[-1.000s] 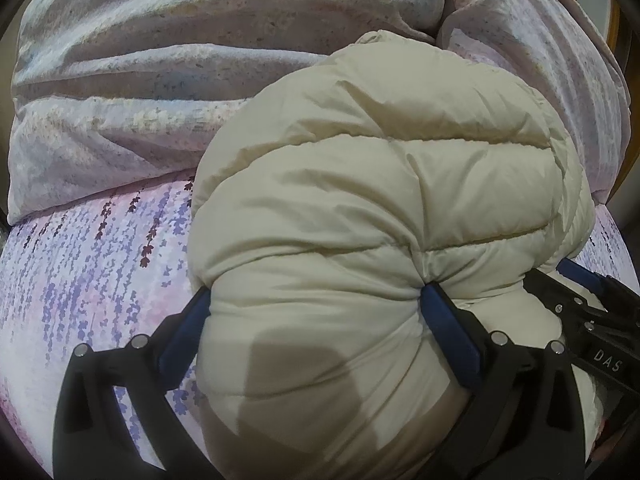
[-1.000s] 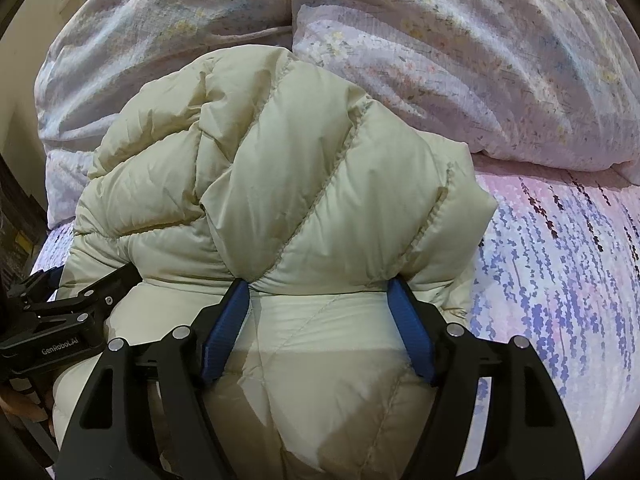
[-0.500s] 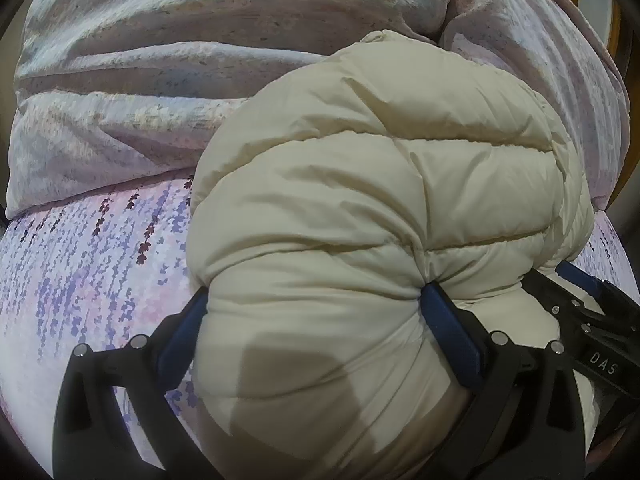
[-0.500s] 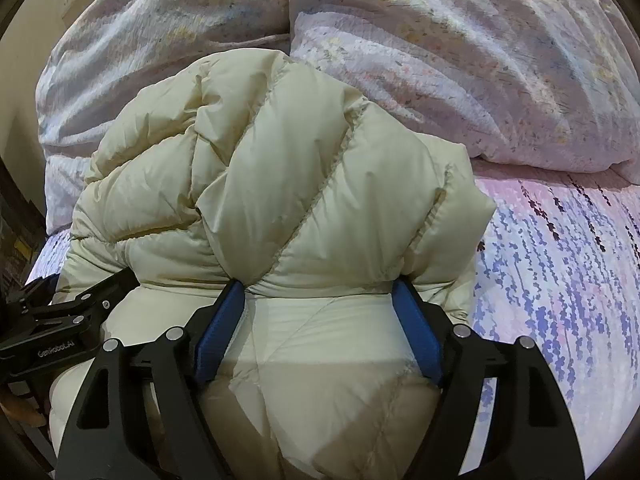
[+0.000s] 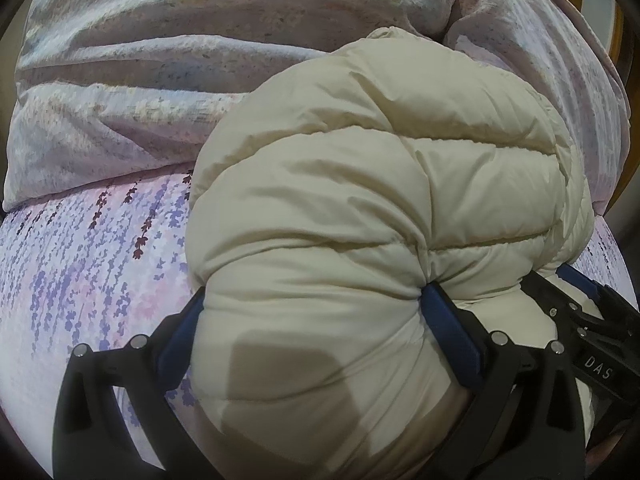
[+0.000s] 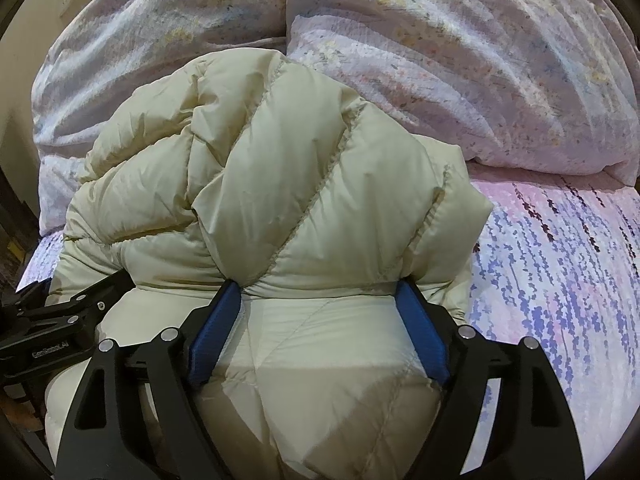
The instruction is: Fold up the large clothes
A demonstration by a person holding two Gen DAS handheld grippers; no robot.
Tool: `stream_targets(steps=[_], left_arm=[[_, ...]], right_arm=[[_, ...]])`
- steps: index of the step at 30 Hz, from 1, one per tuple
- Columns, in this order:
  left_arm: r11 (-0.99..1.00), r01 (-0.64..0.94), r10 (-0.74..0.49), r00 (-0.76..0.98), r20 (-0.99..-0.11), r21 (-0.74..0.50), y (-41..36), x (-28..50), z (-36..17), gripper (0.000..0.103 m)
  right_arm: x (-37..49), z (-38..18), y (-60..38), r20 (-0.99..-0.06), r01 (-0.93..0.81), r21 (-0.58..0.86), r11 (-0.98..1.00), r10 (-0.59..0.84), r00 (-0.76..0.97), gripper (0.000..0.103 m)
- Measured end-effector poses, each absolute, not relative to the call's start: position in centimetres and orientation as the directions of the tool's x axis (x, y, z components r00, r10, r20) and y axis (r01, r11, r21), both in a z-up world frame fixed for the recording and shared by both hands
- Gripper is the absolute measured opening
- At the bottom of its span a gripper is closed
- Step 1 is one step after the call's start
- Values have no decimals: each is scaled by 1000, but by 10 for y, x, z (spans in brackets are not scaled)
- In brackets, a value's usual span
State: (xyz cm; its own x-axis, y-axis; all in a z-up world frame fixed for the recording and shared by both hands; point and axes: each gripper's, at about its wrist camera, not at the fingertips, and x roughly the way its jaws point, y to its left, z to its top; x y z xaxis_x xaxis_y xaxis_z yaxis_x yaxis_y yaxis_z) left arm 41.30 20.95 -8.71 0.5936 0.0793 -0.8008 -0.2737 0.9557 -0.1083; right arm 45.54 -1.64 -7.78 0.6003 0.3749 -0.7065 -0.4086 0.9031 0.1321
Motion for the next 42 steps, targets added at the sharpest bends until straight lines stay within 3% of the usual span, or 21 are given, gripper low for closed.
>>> stream_targets(steps=[10, 21, 33, 42], left_arm=[[951, -291, 90, 572, -815, -99, 213, 400, -68, 101], [941, -322, 120, 611, -783, -107, 213, 326, -24, 101], [910, -371, 100, 628, -772, -184, 190, 246, 3, 101], [911, -373, 108, 627, -771, -175, 171, 195, 14, 101]], right_arm=[[457, -52, -24, -769, -375, 103, 921, 313, 558, 96], [405, -15, -48, -785, -272, -29, 962, 146, 603, 101], [328, -4, -73, -773, -320, -31, 947, 180, 608, 101], [280, -4, -89, -776, -361, -19, 932, 214, 594, 102]])
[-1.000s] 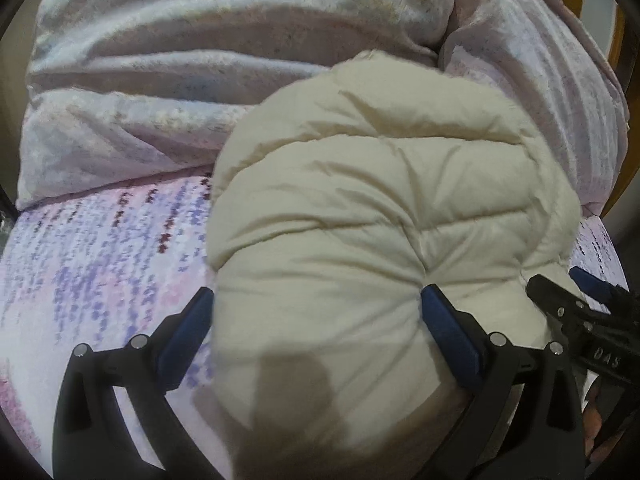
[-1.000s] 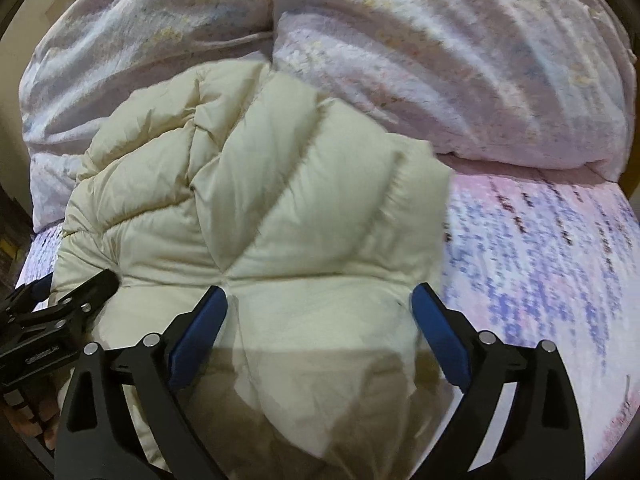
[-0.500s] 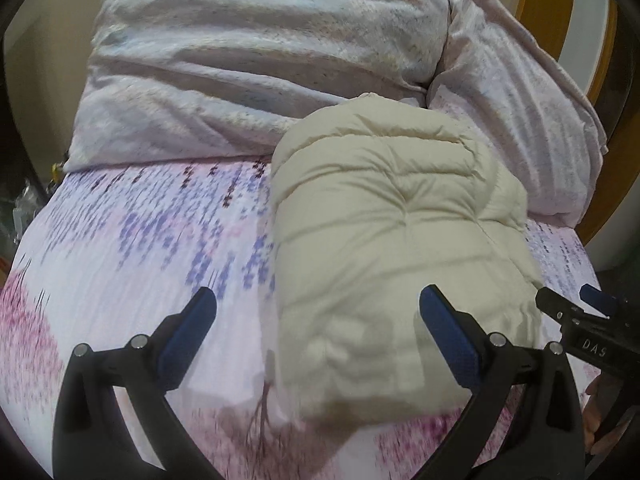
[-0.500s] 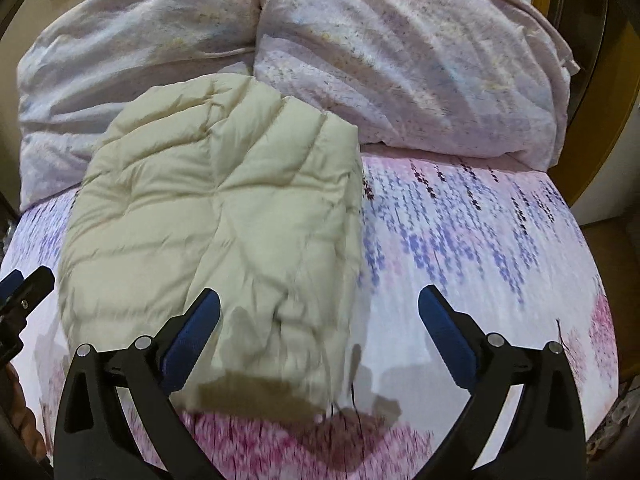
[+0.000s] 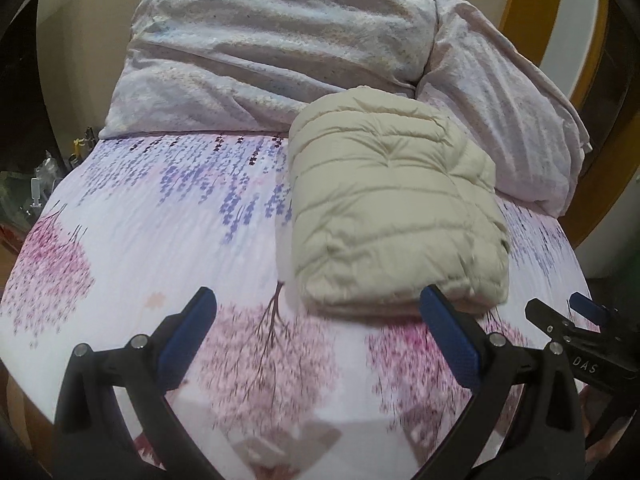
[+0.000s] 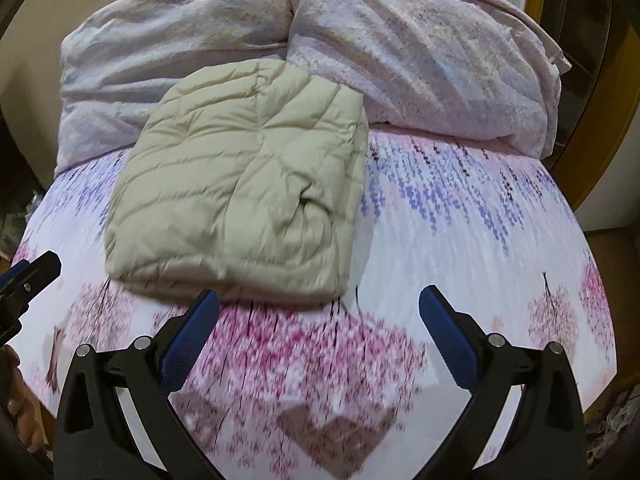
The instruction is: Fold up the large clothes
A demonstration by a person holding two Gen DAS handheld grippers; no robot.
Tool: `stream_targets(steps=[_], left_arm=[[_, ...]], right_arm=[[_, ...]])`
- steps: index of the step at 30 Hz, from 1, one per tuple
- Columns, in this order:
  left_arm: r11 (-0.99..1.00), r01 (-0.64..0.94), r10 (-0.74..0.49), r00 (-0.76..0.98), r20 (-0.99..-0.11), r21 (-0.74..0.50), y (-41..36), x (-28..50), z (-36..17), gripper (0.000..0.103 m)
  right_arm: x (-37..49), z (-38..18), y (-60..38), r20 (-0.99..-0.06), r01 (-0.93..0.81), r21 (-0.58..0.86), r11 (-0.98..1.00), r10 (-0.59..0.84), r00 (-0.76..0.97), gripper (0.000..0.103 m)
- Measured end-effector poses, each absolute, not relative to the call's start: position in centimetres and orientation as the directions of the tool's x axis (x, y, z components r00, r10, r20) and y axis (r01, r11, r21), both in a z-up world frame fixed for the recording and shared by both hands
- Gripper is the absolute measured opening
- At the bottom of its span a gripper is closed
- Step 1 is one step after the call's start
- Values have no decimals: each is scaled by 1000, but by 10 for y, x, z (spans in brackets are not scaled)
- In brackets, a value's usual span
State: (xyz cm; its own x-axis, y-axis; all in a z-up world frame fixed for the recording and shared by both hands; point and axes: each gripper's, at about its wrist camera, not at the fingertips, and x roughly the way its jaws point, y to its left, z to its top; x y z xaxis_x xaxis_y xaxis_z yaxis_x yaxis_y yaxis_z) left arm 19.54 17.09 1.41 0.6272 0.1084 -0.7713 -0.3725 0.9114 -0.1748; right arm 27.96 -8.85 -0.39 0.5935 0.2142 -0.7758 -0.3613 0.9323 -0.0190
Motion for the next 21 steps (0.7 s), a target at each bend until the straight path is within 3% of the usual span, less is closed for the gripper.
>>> stream_targets(steps=[21], left_arm=[[950, -271, 53, 632, -773, -157, 124, 139, 30, 101]], right_arm=[[218, 7, -122, -764, -421, 147, 895, 373, 526, 102]])
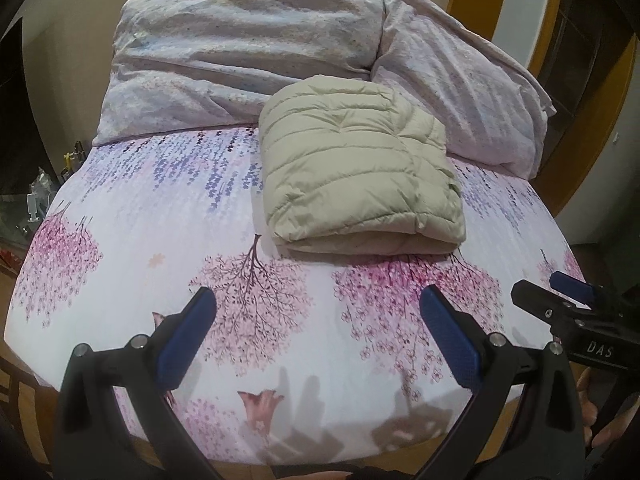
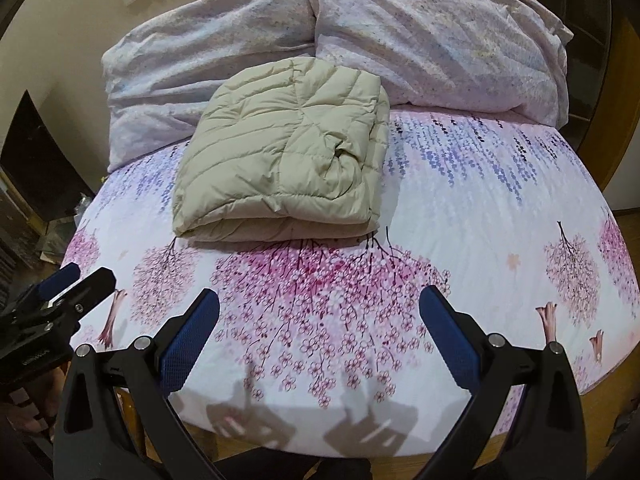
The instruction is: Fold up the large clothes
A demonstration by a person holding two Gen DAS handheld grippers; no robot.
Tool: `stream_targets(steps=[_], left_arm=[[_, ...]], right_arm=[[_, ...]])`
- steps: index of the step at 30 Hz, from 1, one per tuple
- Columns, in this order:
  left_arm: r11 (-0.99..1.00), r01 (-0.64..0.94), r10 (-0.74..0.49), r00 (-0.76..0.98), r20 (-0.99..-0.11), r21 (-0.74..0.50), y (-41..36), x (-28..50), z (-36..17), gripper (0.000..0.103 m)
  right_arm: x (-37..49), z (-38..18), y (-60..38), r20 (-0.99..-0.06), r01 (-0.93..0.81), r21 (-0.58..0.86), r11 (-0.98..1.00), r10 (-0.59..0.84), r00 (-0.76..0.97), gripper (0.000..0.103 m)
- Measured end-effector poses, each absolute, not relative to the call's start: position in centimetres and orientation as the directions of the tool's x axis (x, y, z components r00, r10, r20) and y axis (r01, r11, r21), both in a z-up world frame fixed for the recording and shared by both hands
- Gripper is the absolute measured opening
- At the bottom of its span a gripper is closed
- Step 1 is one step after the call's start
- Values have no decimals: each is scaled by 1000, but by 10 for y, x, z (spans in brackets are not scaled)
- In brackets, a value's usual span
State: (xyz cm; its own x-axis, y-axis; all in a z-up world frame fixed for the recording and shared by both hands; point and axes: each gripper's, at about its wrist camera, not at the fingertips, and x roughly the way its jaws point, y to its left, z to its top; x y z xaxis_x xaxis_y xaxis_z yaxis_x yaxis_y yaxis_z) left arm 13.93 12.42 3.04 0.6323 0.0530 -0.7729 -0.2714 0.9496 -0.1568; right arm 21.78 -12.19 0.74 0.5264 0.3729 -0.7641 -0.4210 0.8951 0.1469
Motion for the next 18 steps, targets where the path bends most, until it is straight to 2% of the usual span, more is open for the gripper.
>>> stream_targets(steps=[18], left_arm=[[948, -267, 36, 633, -773, -174, 117, 129, 30, 101]], right_arm=[[203, 10, -126, -733, -445, 185, 876, 425, 532, 102]])
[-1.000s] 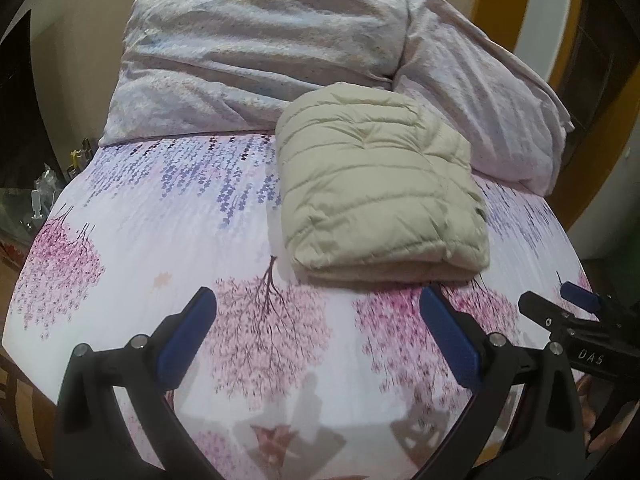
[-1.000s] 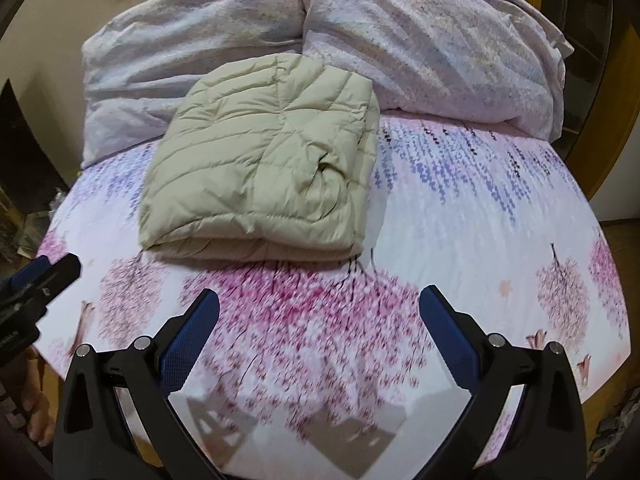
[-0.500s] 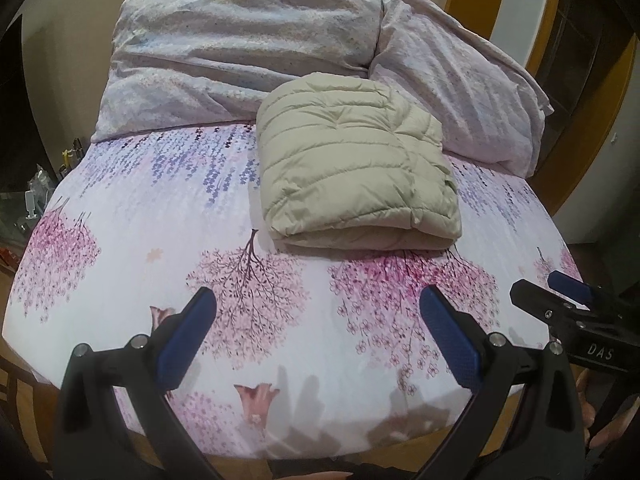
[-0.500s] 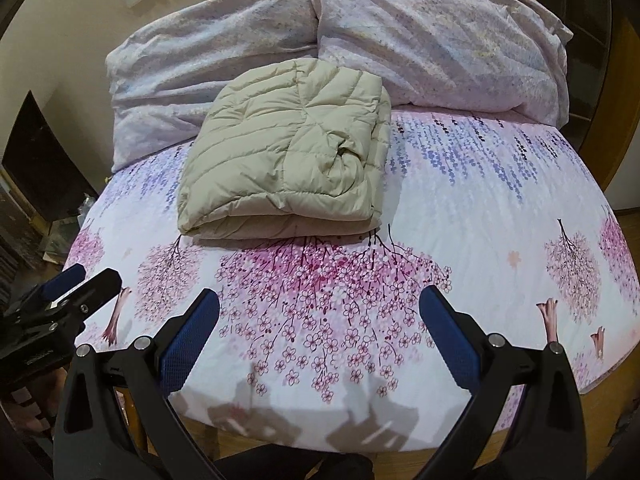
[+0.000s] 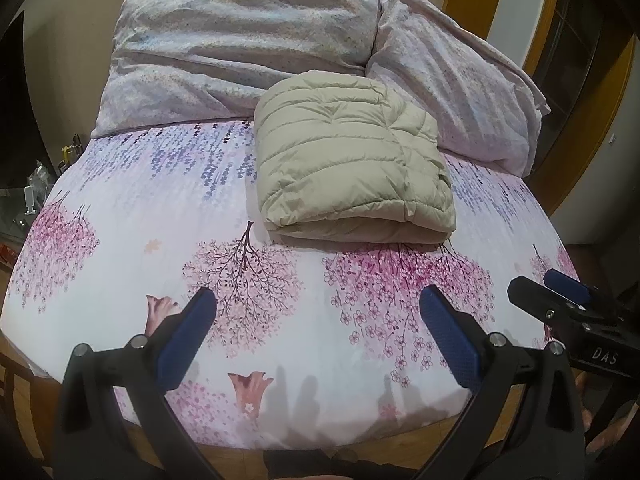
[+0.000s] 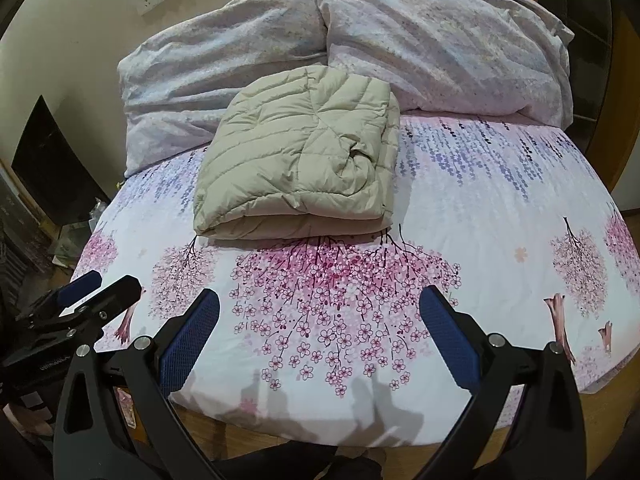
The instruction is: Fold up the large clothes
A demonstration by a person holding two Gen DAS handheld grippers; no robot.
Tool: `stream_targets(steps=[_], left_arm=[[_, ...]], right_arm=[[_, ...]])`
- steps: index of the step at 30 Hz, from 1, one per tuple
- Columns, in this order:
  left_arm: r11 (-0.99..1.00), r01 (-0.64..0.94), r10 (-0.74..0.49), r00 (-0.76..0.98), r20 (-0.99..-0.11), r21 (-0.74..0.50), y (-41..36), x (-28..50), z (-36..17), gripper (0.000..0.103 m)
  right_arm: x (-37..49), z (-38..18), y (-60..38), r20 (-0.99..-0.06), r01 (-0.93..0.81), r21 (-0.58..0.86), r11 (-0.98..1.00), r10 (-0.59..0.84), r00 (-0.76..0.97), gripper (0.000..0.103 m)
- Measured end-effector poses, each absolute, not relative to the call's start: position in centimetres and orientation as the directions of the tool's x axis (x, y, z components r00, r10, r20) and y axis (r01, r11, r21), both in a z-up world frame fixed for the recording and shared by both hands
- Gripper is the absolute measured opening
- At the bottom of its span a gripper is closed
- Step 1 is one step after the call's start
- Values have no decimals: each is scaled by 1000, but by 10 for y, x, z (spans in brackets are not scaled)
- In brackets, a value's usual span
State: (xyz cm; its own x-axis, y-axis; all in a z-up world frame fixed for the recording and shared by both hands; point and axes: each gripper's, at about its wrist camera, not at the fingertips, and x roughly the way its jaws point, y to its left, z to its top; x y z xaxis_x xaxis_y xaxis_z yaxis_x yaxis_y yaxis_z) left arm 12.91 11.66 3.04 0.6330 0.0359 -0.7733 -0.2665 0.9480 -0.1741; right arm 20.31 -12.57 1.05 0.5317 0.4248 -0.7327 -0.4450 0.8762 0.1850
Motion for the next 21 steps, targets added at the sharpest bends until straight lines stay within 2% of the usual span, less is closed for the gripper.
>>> stream_targets(steps=[21], left_arm=[[949, -260, 33, 642, -766, -177, 114, 129, 30, 101]], right_arm=[[206, 6, -124, -731, -445, 212, 870, 443, 519, 102]])
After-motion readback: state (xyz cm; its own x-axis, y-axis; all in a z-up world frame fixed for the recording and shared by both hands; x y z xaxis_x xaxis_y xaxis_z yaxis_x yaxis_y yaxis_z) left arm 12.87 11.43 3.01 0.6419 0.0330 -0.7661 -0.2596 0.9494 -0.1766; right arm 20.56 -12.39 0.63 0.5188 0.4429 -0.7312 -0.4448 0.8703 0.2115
